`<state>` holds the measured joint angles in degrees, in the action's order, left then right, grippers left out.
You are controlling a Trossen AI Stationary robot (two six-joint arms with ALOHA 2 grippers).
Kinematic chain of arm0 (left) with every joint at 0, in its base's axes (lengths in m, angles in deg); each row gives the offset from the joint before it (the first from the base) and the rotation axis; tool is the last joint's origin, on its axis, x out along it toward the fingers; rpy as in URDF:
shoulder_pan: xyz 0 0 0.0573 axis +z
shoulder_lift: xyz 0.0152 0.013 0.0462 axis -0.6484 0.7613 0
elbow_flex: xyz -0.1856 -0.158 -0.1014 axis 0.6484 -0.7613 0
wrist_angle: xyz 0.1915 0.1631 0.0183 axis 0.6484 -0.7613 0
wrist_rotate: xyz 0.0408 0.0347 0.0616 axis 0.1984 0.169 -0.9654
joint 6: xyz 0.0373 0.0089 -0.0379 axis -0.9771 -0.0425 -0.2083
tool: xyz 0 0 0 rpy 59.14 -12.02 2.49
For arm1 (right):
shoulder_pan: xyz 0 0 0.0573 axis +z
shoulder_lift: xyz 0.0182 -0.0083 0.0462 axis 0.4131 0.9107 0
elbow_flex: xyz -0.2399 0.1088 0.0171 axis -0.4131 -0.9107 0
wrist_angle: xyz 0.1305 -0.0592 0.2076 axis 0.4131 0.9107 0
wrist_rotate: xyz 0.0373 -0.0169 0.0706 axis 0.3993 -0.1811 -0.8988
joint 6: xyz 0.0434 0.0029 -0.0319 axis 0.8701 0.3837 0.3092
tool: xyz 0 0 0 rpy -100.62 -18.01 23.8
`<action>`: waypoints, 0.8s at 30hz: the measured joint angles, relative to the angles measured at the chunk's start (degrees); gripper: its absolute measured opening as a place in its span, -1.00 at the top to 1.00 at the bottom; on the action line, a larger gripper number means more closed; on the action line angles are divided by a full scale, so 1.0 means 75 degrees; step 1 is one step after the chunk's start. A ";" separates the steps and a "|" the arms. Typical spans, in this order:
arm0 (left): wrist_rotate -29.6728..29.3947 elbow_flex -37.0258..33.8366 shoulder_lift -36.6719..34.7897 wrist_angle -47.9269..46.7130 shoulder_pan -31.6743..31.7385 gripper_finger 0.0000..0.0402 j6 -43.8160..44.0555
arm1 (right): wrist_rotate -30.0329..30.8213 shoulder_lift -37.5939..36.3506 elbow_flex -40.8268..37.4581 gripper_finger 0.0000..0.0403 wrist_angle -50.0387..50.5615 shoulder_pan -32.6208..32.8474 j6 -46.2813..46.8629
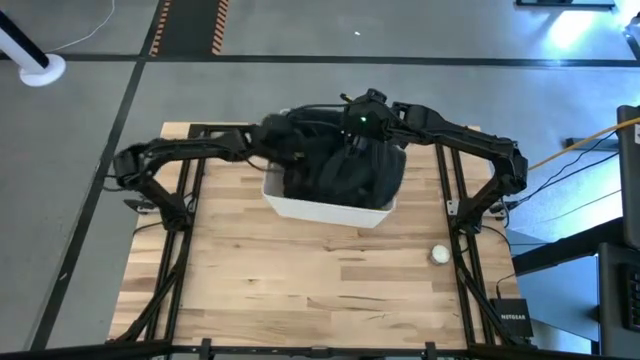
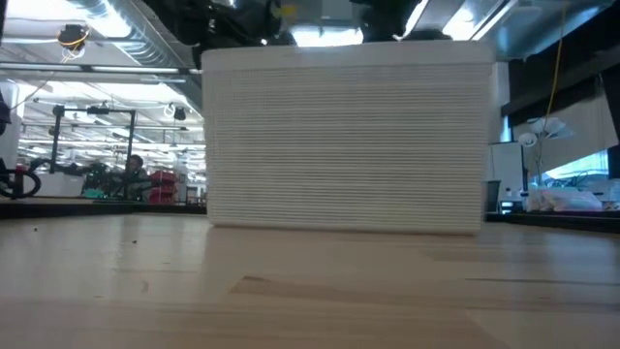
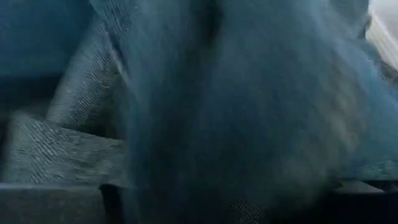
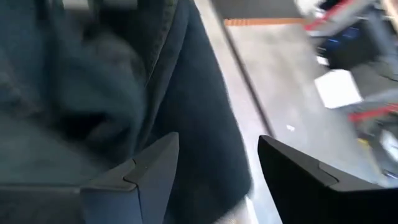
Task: Sort clothes
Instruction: Put the blue jeans into the white bin
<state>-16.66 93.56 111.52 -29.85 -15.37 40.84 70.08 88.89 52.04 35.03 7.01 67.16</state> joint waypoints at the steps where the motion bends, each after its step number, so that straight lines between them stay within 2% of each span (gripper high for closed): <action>1: 0.0048 0.0014 0.0167 -0.0206 -0.0106 -0.01 0.0009 | -0.0261 0.0000 0.0000 -0.19 -0.0033 -0.0002 0.0001; 6: -0.0273 0.0045 0.0935 -0.0789 -0.0400 -0.01 -0.0193 | -0.2367 0.0141 0.0002 -0.19 -0.0583 -0.0091 0.0094; 8: -0.0302 0.0080 0.1082 -0.0824 -0.0412 -0.01 -0.0166 | -0.2923 0.0315 -0.0102 -0.19 -0.0821 -0.0091 0.0183; 13: -0.0381 -0.0017 0.0770 -0.0757 -0.0496 -0.01 0.0072 | -0.3069 0.0560 -0.1058 -0.19 -0.1125 -0.0081 0.0280; 19: -0.0557 -0.0091 -0.0816 -0.0956 -0.0546 -0.01 0.0035 | -0.3088 0.0545 -0.2305 -0.19 -0.1942 -0.0190 0.0674; 24: -0.1329 -0.0074 -0.2109 -0.0743 -0.0537 -0.01 -0.0016 | -0.3095 0.0544 -0.2950 -0.19 -0.2879 -0.0188 0.0715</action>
<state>-26.62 93.00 95.70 -35.43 -19.40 40.72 46.87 92.96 29.91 13.44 5.60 72.52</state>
